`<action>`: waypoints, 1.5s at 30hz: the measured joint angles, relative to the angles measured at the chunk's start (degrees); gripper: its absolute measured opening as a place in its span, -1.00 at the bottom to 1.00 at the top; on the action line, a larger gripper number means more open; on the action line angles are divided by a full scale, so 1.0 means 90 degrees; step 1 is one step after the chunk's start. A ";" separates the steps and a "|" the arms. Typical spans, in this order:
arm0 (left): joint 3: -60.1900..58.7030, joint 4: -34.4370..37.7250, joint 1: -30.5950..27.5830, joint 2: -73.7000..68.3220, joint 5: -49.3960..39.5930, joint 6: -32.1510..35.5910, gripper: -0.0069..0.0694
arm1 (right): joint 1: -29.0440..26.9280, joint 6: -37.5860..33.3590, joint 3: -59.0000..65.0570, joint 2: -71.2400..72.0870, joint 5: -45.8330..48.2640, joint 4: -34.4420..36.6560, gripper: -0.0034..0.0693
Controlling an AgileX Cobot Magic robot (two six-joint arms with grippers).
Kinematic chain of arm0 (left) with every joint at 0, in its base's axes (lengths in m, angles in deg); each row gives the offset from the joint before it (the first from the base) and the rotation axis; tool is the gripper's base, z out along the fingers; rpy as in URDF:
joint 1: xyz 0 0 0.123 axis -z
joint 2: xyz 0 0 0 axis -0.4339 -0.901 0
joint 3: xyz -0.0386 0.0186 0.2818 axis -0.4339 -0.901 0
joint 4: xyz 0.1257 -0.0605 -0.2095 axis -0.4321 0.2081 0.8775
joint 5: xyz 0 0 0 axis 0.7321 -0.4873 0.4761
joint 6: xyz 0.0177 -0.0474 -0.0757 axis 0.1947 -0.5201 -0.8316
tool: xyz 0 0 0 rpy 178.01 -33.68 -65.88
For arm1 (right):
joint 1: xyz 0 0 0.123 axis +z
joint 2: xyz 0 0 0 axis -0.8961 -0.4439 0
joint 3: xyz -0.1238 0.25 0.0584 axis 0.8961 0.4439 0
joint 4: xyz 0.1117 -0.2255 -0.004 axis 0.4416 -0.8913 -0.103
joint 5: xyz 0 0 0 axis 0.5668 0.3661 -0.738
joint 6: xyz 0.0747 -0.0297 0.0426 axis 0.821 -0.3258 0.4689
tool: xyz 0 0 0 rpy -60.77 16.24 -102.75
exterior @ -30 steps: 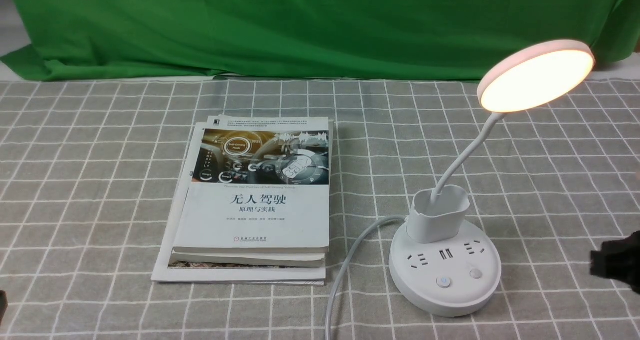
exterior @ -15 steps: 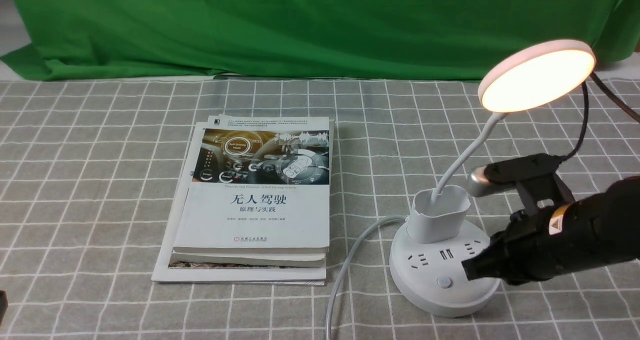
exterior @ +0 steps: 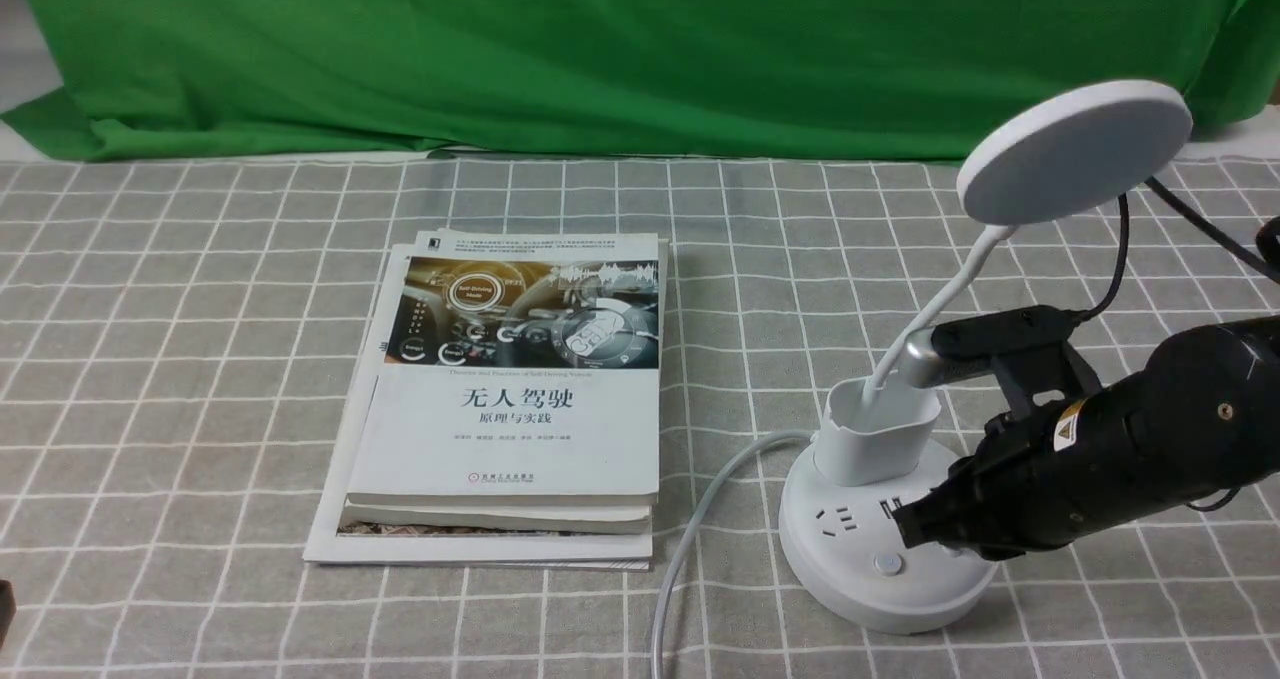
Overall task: Turn off the desk lamp on the grey coffee tablecloth by hand.
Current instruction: 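Press the power button on the lamp base to turn the lamp off with the right gripper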
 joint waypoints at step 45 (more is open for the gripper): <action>0.0000 0.0000 0.0000 0.0000 0.0000 0.0000 -0.77 | -0.0086 -0.0176 0.0019 0.0625 -0.0051 0.0037 -0.81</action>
